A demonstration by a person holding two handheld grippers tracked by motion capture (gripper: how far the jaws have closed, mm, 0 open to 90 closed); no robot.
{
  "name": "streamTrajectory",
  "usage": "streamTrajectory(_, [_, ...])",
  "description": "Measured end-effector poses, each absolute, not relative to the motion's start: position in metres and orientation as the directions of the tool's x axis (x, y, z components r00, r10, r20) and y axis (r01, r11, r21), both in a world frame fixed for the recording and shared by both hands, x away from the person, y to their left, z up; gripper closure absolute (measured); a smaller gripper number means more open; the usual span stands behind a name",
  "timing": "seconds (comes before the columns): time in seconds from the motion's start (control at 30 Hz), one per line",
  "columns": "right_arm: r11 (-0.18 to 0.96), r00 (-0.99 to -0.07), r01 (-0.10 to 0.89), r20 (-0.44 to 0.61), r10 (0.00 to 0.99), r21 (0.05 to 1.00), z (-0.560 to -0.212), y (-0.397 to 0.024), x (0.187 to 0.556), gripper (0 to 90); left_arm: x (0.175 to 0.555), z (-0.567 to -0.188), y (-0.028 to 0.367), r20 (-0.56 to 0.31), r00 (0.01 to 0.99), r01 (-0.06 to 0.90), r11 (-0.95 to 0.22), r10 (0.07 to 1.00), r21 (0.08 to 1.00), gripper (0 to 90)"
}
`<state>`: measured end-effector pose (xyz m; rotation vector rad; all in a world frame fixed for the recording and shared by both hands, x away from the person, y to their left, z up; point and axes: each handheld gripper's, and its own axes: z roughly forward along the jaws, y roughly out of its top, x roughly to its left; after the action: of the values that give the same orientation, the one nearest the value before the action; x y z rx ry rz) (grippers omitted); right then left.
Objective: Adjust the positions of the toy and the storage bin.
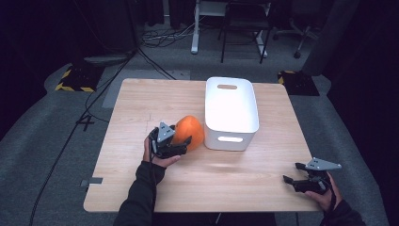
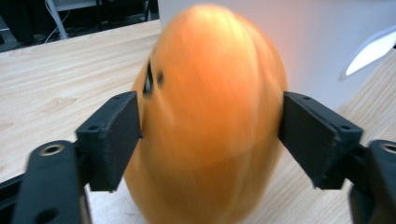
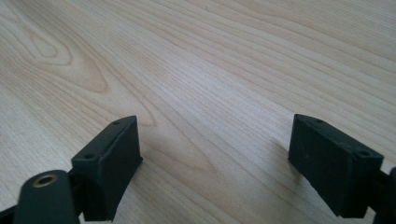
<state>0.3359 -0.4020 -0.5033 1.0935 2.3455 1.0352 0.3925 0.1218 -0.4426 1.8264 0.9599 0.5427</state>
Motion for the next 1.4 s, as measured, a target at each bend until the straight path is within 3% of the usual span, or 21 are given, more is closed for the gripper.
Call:
streamTrajectory(0.2, [0.434, -0.640, 0.511, -0.010, 0.769, 0.742, -0.503, -0.402, 0.336, 16.8, 0.406, -0.440, 0.114, -0.056, 0.588, 0.419, -0.245, 0.807, 0.874, 15.2])
streamTrajectory(0.33, [0.434, -0.640, 0.511, -0.009, 0.769, 0.742, -0.503, -0.402, 0.336, 16.8, 0.410, -0.440, 0.106, -0.009, 0.574, 0.433, -0.295, 0.819, 0.852, 14.9])
streamTrajectory(0.53, [0.434, -0.640, 0.507, -0.012, 0.768, 0.745, -0.504, -0.402, 0.336, 16.8, 0.408, -0.442, 0.107, 0.005, 0.577, 0.421, -0.303, 0.817, 0.855, 38.1])
streamTrajectory(0.7, [0.431, -0.638, 0.512, -0.007, 0.770, 0.743, -0.503, -0.402, 0.337, 16.8, 0.399, -0.448, 0.111, 0.020, 0.584, 0.394, -0.304, 0.812, 0.867, 49.8])
streamTrajectory(1.4, [0.427, -0.635, 0.513, -0.006, 0.773, 0.745, -0.503, -0.401, 0.337, 16.8, 0.394, -0.455, 0.115, 0.005, 0.588, 0.369, -0.274, 0.809, 0.888, 54.9])
